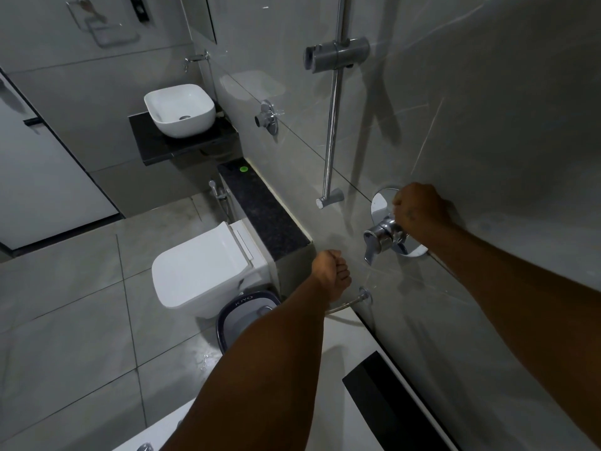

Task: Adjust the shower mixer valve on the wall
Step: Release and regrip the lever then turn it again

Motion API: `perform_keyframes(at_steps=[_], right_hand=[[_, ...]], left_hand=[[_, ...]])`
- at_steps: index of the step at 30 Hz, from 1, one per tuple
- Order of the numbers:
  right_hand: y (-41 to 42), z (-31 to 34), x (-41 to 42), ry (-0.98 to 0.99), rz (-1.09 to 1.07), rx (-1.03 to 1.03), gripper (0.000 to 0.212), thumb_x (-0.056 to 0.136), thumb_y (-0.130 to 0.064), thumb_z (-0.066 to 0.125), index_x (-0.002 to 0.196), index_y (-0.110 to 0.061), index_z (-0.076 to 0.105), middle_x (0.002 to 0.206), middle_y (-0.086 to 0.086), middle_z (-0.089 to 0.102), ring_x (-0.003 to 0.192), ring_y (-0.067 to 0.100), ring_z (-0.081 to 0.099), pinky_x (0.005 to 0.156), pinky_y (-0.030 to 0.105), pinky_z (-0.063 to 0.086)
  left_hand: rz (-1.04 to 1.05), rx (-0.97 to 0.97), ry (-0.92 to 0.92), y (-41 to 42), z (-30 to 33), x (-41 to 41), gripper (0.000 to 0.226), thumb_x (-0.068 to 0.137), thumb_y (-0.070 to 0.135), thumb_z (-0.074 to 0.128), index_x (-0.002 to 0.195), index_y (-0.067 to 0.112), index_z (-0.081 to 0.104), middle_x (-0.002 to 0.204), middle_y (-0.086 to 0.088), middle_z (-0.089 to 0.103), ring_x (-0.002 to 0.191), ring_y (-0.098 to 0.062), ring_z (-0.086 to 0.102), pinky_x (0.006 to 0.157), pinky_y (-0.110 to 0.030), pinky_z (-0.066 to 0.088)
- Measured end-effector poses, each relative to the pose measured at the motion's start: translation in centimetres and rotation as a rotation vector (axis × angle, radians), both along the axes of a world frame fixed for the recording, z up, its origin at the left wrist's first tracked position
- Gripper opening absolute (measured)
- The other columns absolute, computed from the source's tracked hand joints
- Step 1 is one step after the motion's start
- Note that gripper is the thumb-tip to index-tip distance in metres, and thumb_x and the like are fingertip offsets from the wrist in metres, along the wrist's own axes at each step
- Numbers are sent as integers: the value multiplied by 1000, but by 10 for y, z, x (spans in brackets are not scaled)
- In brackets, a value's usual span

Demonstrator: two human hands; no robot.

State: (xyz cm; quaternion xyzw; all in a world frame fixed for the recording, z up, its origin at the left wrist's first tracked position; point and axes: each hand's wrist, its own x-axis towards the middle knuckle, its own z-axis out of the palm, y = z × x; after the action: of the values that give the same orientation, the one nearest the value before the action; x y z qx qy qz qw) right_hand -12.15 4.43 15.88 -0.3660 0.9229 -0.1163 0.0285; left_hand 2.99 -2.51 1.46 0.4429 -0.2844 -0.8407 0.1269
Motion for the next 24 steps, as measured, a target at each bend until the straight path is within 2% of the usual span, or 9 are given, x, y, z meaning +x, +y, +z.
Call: perform_keyframes(at_steps=[4,8,11,14,16,18,20,22,24], right_hand=[[10,-8,-1,-42,29,-176,14,86,-11,54,78,-11,65,76,9,60,66,25,52,62,26,38],[9,-13,4,-69,-59,-313,29,75,-1,58,51,-12,47,60,6,52,58,22,48,55,25,32],[9,-10,4,-70,-33,-256,28,73,0,55,49,-11,45,58,6,52,60,25,53,54,24,34],[6,-4,0,-114,-54,-198,25,75,6,56,54,-7,58,54,0,48,47,10,41,42,18,28],[2,-4,-3,-129,-76,-189,16,78,4,59,70,-1,71,65,4,61,48,6,42,44,18,34],[1,-3,-4,-138,-66,-167,14,81,-1,63,76,-6,75,75,7,68,53,11,51,48,20,40],[1,-2,-7,-94,-30,-111,20,79,-5,65,62,-15,69,71,5,66,57,17,58,52,22,41],[0,-1,-11,-36,17,-61,34,77,-8,66,49,-20,52,67,3,59,60,22,57,57,26,39],[0,0,-14,-25,45,-31,36,76,-10,66,47,-21,47,67,4,59,61,23,57,59,27,39]], left_hand=[[6,-3,2,0,1,0,34,81,15,44,55,26,25,56,4,20,50,-13,15,49,-27,18],[-9,3,6,4,0,-4,32,79,15,43,56,26,24,51,5,20,47,-12,15,47,-27,16],[-6,33,37,9,1,-10,29,69,15,47,55,26,24,50,4,21,46,-12,16,49,-27,15],[-4,80,38,15,1,-17,29,72,15,47,51,23,29,49,3,24,45,-13,19,51,-28,17],[7,107,39,18,-3,-21,37,81,16,46,47,21,33,49,2,26,45,-13,23,50,-27,20],[19,141,38,21,-8,-26,39,84,17,46,48,21,31,52,2,24,47,-12,20,52,-26,17],[38,172,40,26,-12,-32,39,84,17,45,48,21,31,53,3,22,50,-12,17,56,-26,14],[44,201,72,28,-12,-36,37,83,18,46,48,21,34,54,3,23,51,-11,17,58,-26,12],[44,215,65,27,-15,-39,34,82,18,47,50,20,36,56,2,24,53,-12,18,59,-26,13]])
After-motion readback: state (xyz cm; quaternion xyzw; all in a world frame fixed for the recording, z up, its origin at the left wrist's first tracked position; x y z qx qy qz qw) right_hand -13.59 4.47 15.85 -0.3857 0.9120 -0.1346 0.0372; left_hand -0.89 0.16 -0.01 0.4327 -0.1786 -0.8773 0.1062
